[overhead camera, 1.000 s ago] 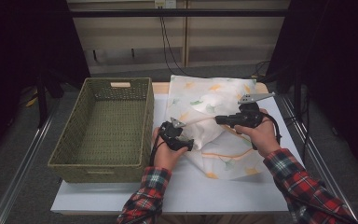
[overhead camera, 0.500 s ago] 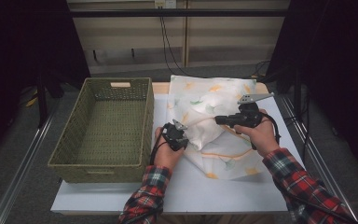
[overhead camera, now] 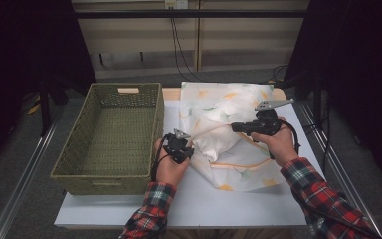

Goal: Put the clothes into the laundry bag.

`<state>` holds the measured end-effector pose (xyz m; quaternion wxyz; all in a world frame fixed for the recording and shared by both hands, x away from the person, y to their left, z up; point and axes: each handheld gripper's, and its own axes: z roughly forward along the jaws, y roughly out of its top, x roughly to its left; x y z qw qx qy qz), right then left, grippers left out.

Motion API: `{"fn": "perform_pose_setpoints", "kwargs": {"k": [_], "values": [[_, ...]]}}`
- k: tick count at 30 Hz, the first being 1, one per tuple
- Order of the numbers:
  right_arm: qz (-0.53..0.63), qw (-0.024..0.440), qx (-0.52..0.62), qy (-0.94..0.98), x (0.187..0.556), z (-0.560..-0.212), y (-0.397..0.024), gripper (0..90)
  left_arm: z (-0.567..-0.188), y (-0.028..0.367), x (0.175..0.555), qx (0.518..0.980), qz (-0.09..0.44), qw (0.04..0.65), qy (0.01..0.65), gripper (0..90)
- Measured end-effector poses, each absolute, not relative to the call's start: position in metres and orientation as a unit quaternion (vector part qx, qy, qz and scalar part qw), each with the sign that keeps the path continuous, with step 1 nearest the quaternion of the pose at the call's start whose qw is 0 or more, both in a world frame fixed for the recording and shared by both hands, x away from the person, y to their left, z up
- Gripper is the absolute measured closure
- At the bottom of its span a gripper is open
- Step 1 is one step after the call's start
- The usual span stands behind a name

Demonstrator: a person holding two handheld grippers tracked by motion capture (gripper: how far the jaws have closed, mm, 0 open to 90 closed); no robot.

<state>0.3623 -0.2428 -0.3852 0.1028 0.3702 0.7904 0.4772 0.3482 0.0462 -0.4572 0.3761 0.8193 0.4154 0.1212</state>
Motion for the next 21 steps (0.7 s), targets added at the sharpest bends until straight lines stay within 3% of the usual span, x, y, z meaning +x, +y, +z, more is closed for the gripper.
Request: {"fn": "perform_pose_setpoints", "kwargs": {"k": [7, 9, 11, 13, 15, 19, 21], "values": [[0.476, 0.104, 0.368, 0.792, 0.362, -0.382, -0.239, 90.0, -0.450, 0.043, 0.345, 0.816, 0.116, 0.393, 0.407, 83.4], [0.477, 0.103, 0.364, 0.793, 0.362, -0.381, -0.237, 90.0, -0.450, 0.041, 0.345, 0.811, 0.121, 0.400, 0.410, 74.5], [0.477, 0.101, 0.364, 0.793, 0.362, -0.381, -0.236, 90.0, -0.450, 0.038, 0.346, 0.801, 0.131, 0.420, 0.406, 54.5], [0.478, 0.100, 0.361, 0.795, 0.362, -0.381, -0.236, 90.0, -0.450, 0.034, 0.348, 0.807, 0.137, 0.417, 0.396, 50.4], [0.477, 0.099, 0.361, 0.795, 0.362, -0.381, -0.235, 90.0, -0.455, 0.028, 0.350, 0.815, 0.134, 0.415, 0.381, 39.3], [0.477, 0.098, 0.362, 0.795, 0.362, -0.381, -0.236, 90.0, -0.470, 0.019, 0.350, 0.830, 0.131, 0.391, 0.376, 28.8], [0.479, 0.097, 0.362, 0.794, 0.362, -0.381, -0.236, 90.0, -0.477, 0.018, 0.349, 0.837, 0.128, 0.377, 0.376, 31.1]]}}
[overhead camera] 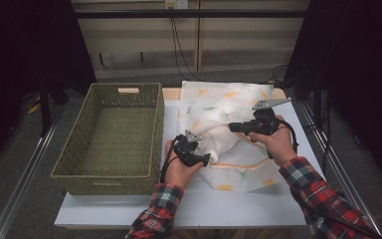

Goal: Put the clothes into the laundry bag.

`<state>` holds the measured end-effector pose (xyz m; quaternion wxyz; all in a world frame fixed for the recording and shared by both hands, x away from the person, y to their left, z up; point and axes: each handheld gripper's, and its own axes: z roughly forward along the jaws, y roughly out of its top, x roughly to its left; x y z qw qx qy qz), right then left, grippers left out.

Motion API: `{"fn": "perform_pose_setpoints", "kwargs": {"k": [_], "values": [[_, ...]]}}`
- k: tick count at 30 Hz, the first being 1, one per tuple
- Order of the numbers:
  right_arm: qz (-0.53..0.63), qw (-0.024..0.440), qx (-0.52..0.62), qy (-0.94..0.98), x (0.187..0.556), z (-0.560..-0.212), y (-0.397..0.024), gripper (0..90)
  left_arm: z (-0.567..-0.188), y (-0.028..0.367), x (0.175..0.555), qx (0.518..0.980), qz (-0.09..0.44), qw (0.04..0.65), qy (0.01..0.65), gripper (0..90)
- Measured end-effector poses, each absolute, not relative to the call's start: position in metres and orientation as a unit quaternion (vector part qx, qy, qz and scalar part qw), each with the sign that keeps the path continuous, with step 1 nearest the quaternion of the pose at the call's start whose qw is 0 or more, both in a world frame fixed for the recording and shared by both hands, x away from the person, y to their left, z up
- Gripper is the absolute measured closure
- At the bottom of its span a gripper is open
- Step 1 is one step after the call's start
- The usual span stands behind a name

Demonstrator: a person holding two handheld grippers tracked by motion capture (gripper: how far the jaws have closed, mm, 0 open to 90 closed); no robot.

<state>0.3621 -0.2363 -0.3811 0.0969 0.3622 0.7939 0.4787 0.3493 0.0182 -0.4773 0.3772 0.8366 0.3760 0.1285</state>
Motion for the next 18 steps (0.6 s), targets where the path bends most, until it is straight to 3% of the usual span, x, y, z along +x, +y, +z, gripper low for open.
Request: {"fn": "perform_pose_setpoints", "kwargs": {"k": [3, 5, 7, 9, 18], "values": [[0.478, 0.097, 0.364, 0.794, 0.362, -0.381, -0.237, 90.0, -0.481, 0.017, 0.346, 0.855, 0.146, 0.356, 0.348, 40.9], [0.477, 0.097, 0.363, 0.794, 0.362, -0.382, -0.238, 90.0, -0.479, 0.017, 0.344, 0.857, 0.151, 0.346, 0.351, 54.1], [0.479, 0.097, 0.365, 0.792, 0.362, -0.382, -0.238, 90.0, -0.477, 0.018, 0.344, 0.859, 0.136, 0.339, 0.358, 74.1], [0.480, 0.097, 0.366, 0.791, 0.362, -0.383, -0.239, 90.0, -0.475, 0.019, 0.343, 0.857, 0.137, 0.333, 0.368, 82.7], [0.475, 0.097, 0.366, 0.794, 0.364, -0.388, -0.237, 90.0, -0.457, 0.032, 0.335, 0.838, 0.105, 0.360, 0.396, 87.2]]}}
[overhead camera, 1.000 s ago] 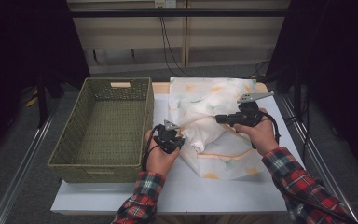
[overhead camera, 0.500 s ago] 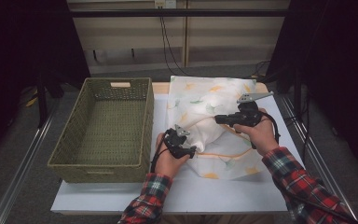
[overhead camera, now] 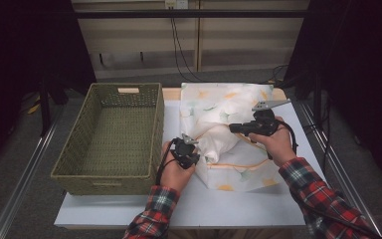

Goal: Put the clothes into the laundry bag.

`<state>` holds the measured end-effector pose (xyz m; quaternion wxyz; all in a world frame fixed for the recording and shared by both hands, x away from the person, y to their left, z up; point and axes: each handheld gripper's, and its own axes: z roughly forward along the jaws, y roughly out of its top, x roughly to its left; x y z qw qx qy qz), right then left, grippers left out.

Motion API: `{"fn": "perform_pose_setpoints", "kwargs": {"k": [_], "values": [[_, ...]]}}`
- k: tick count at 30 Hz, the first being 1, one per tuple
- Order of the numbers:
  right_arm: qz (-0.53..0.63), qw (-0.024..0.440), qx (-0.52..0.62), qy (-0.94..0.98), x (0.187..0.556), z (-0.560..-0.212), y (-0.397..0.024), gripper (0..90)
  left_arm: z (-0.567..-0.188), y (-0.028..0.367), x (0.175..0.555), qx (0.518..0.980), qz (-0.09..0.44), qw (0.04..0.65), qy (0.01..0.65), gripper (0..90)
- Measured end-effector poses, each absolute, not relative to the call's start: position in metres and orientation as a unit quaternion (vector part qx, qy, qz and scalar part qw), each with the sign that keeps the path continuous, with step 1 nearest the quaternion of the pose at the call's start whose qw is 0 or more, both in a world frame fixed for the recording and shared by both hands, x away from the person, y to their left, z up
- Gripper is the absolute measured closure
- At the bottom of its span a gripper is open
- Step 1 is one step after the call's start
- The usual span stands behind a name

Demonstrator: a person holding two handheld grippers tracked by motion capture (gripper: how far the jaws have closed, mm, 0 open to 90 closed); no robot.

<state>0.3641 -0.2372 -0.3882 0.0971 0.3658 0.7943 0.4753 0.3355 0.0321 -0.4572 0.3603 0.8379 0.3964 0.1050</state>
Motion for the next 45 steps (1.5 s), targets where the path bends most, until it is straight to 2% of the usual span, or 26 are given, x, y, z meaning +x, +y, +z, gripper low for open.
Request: {"fn": "perform_pose_setpoints", "kwargs": {"k": [11, 13, 14, 16, 19, 21, 22, 23, 25, 28, 38, 43, 45], "values": [[0.478, 0.096, 0.366, 0.793, 0.363, -0.387, -0.233, 90.0, -0.439, 0.039, 0.332, 0.824, 0.105, 0.388, 0.400, 85.2], [0.479, 0.096, 0.365, 0.793, 0.363, -0.387, -0.233, 90.0, -0.441, 0.038, 0.334, 0.815, 0.110, 0.398, 0.406, 77.0], [0.478, 0.096, 0.365, 0.793, 0.362, -0.386, -0.233, 90.0, -0.441, 0.036, 0.335, 0.815, 0.111, 0.396, 0.408, 69.0], [0.477, 0.095, 0.364, 0.794, 0.362, -0.386, -0.233, 90.0, -0.445, 0.033, 0.338, 0.815, 0.112, 0.394, 0.410, 62.7], [0.480, 0.098, 0.363, 0.793, 0.362, -0.385, -0.233, 90.0, -0.455, 0.027, 0.343, 0.822, 0.131, 0.380, 0.403, 48.1], [0.478, 0.097, 0.361, 0.795, 0.362, -0.384, -0.234, 90.0, -0.462, 0.024, 0.345, 0.827, 0.140, 0.373, 0.397, 44.7], [0.478, 0.097, 0.360, 0.795, 0.362, -0.384, -0.234, 90.0, -0.465, 0.023, 0.346, 0.828, 0.134, 0.370, 0.399, 45.2], [0.479, 0.098, 0.361, 0.794, 0.362, -0.383, -0.234, 90.0, -0.467, 0.022, 0.346, 0.835, 0.131, 0.360, 0.396, 50.5], [0.480, 0.098, 0.359, 0.794, 0.362, -0.383, -0.236, 90.0, -0.468, 0.022, 0.345, 0.840, 0.109, 0.346, 0.404, 68.8], [0.479, 0.098, 0.363, 0.794, 0.361, -0.383, -0.237, 90.0, -0.463, 0.024, 0.342, 0.836, 0.089, 0.345, 0.417, 85.3], [0.478, 0.099, 0.360, 0.795, 0.363, -0.381, -0.231, 90.0, -0.428, 0.036, 0.336, 0.818, 0.100, 0.381, 0.420, 87.6], [0.477, 0.097, 0.360, 0.796, 0.363, -0.383, -0.228, 90.0, -0.424, 0.035, 0.334, 0.814, 0.099, 0.390, 0.419, 86.3], [0.477, 0.096, 0.361, 0.796, 0.363, -0.384, -0.228, 90.0, -0.425, 0.035, 0.334, 0.812, 0.103, 0.395, 0.417, 82.6]]}}
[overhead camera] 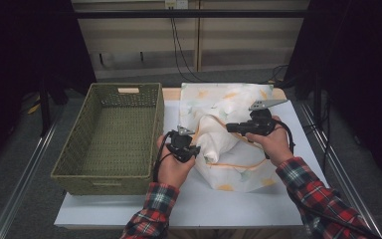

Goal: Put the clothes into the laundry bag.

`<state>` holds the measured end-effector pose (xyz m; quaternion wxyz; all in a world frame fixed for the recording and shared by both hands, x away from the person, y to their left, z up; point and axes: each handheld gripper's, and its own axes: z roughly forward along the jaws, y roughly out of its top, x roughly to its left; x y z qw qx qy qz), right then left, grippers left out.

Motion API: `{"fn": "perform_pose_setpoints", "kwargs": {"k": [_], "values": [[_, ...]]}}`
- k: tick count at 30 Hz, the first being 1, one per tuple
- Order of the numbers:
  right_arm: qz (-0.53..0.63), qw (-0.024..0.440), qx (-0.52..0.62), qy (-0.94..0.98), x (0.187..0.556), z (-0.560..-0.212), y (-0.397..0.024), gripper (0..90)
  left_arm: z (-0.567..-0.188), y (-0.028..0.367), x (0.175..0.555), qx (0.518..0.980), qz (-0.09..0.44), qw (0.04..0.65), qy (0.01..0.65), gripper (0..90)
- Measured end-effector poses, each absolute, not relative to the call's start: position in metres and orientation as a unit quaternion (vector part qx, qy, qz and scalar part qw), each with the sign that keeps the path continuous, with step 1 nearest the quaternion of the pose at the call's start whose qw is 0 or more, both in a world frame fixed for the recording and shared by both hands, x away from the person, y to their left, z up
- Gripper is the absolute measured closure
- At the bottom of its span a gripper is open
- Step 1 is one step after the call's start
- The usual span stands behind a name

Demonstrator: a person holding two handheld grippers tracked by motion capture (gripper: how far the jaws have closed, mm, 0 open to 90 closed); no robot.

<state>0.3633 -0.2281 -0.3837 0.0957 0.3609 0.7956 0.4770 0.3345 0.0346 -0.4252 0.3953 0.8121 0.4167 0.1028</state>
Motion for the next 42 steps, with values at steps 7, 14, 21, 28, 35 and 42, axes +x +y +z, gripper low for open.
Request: {"fn": "perform_pose_setpoints", "kwargs": {"k": [7, 14, 21, 28, 35, 42], "values": [[0.478, 0.095, 0.358, 0.796, 0.363, -0.384, -0.230, 90.0, -0.424, 0.020, 0.334, 0.803, 0.105, 0.429, 0.401, 59.4], [0.480, 0.095, 0.358, 0.795, 0.360, -0.382, -0.235, 90.0, -0.429, -0.001, 0.332, 0.814, 0.099, 0.436, 0.371, 52.3], [0.480, 0.094, 0.361, 0.794, 0.358, -0.382, -0.237, 90.0, -0.454, -0.020, 0.333, 0.815, 0.075, 0.441, 0.367, 50.6], [0.481, 0.091, 0.361, 0.794, 0.358, -0.384, -0.237, 90.0, -0.476, -0.027, 0.345, 0.824, 0.091, 0.428, 0.360, 54.1], [0.484, 0.086, 0.360, 0.793, 0.357, -0.385, -0.241, 90.0, -0.481, -0.027, 0.356, 0.829, 0.134, 0.404, 0.363, 78.7], [0.484, 0.084, 0.360, 0.793, 0.356, -0.389, -0.244, 90.0, -0.482, -0.025, 0.368, 0.820, 0.153, 0.407, 0.372, 87.0]]}}
